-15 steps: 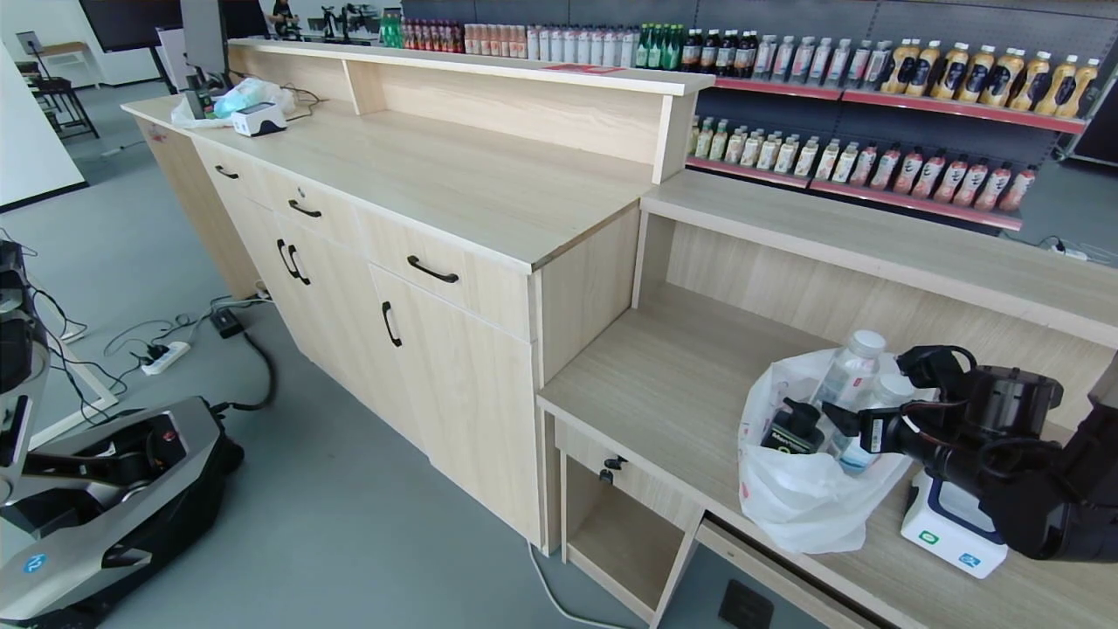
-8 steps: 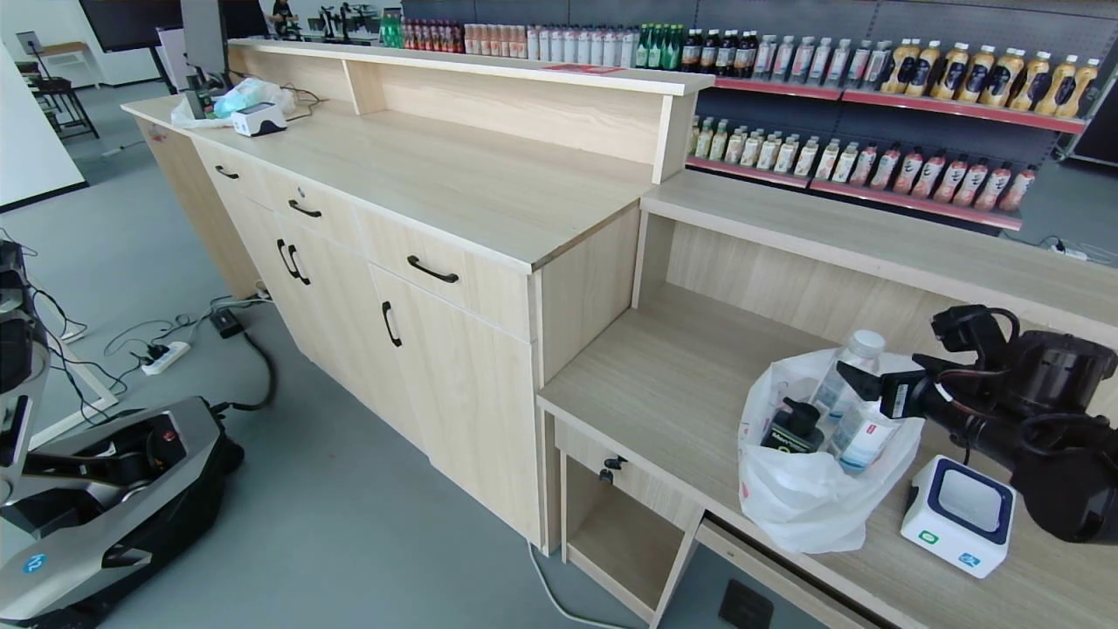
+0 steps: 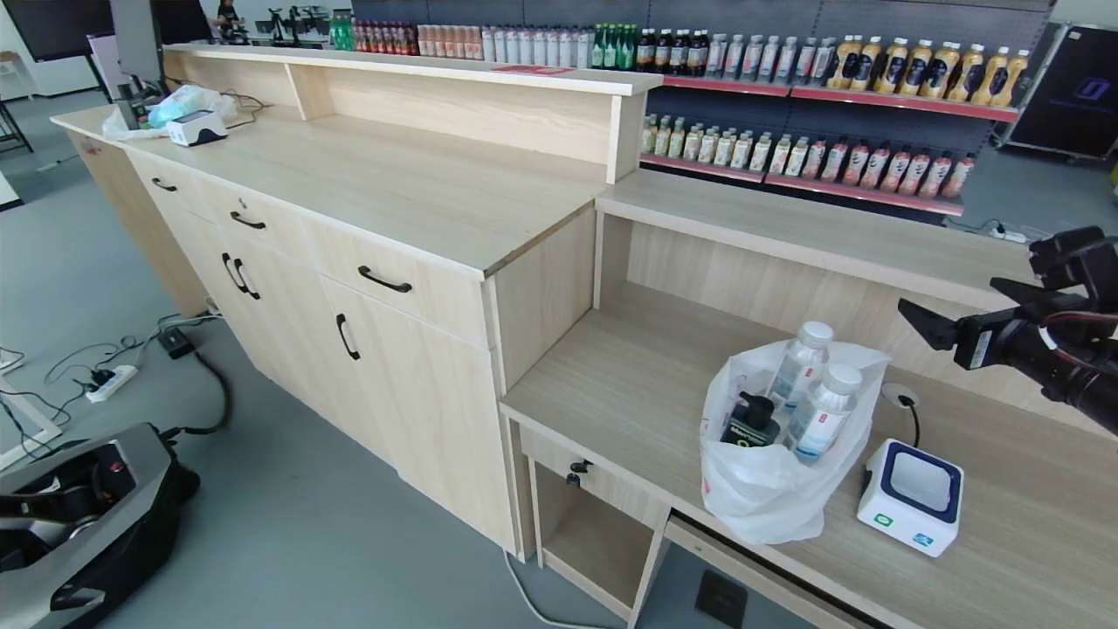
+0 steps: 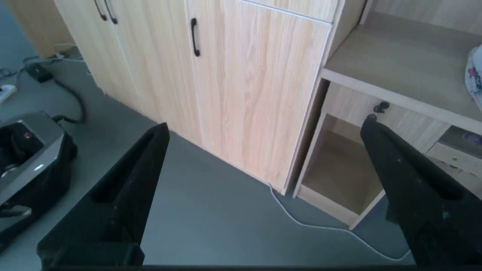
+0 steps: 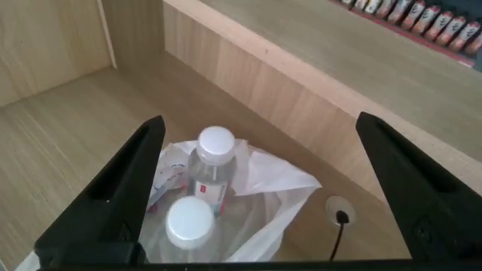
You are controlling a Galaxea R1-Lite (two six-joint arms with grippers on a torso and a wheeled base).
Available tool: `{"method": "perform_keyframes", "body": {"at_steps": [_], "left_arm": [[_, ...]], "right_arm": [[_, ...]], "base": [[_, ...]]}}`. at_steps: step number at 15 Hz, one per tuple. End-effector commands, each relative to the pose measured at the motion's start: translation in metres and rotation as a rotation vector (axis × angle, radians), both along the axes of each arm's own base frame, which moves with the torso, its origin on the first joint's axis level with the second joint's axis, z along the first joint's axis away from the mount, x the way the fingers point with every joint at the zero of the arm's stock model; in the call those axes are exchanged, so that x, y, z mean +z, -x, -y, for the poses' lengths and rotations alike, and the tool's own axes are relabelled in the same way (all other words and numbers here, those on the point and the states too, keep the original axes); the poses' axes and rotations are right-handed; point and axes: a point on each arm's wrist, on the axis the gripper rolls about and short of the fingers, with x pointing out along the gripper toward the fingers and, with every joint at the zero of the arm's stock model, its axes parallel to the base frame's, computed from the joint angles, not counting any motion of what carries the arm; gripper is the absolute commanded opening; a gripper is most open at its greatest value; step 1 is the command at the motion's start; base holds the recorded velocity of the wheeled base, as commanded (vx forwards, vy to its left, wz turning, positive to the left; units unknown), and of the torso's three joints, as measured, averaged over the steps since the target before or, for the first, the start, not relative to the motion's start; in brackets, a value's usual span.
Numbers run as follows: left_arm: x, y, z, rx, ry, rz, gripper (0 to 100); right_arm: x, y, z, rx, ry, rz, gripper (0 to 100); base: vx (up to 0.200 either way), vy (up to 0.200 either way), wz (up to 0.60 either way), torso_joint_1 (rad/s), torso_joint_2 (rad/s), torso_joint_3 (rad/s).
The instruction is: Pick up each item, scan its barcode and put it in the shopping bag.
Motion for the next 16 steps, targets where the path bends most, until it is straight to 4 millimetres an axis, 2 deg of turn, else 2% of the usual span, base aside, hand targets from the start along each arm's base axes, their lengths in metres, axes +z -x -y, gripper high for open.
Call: {"method": "perform_keyframes", "body": {"at_steps": [1, 3, 5, 6, 7, 8, 10, 13, 14, 16], "left_arm": [[0.0, 0.0, 0.0, 0.0, 0.001, 0.0, 100], [0.0, 0.0, 0.0, 0.0, 0.001, 0.0, 100], [0.0, 0.0, 0.0, 0.0, -0.001, 0.0, 100], [0.0, 0.0, 0.0, 0.0, 0.001, 0.0, 100], [0.0, 0.0, 0.0, 0.0, 0.001, 0.0, 100], [0.0, 0.0, 0.0, 0.0, 0.001, 0.0, 100], [0.0, 0.0, 0.0, 0.0, -0.001, 0.0, 100], [0.0, 0.0, 0.0, 0.0, 0.001, 0.0, 100], [0.0, 0.0, 0.0, 0.0, 0.001, 0.0, 100], [0.0, 0.0, 0.0, 0.0, -0.001, 0.0, 100]], "right_arm": [[0.043, 0.024, 0.002, -0.02, 0.029, 0.099, 100], [0.066, 0.041, 0.01, -0.068, 0.026, 0.074, 100], [0.075, 0.057, 0.02, -0.133, 0.014, 0.032, 100], [0.076, 0.063, 0.022, -0.162, 0.006, 0.016, 100], [0.075, 0.082, 0.022, -0.235, -0.036, -0.036, 100], [0.074, 0.089, 0.021, -0.257, -0.054, -0.056, 100], [0.065, 0.12, 0.009, -0.301, -0.112, -0.112, 100], [0.037, 0.168, -0.009, -0.309, -0.157, -0.166, 100], [0.021, 0.184, -0.018, -0.293, -0.188, -0.171, 100], [-0.027, 0.221, -0.035, -0.246, -0.217, -0.213, 100]], "base": [[0.0, 0.0, -0.6, 0.012, 0.0, 0.002], [0.0, 0.0, -0.6, -0.002, 0.0, 0.007], [0.0, 0.0, -0.6, 0.002, 0.0, 0.0], [0.0, 0.0, -0.6, 0.007, 0.0, -0.002], [0.0, 0.0, -0.6, -0.007, 0.0, 0.002], [0.0, 0.0, -0.6, 0.002, 0.0, 0.002], [0.0, 0.0, -0.6, 0.002, 0.0, -0.002], [0.0, 0.0, -0.6, 0.002, 0.01, 0.004], [0.0, 0.0, -0.6, 0.002, 0.0, 0.002], [0.0, 0.0, 0.0, 0.0, 0.0, 0.0]]}}
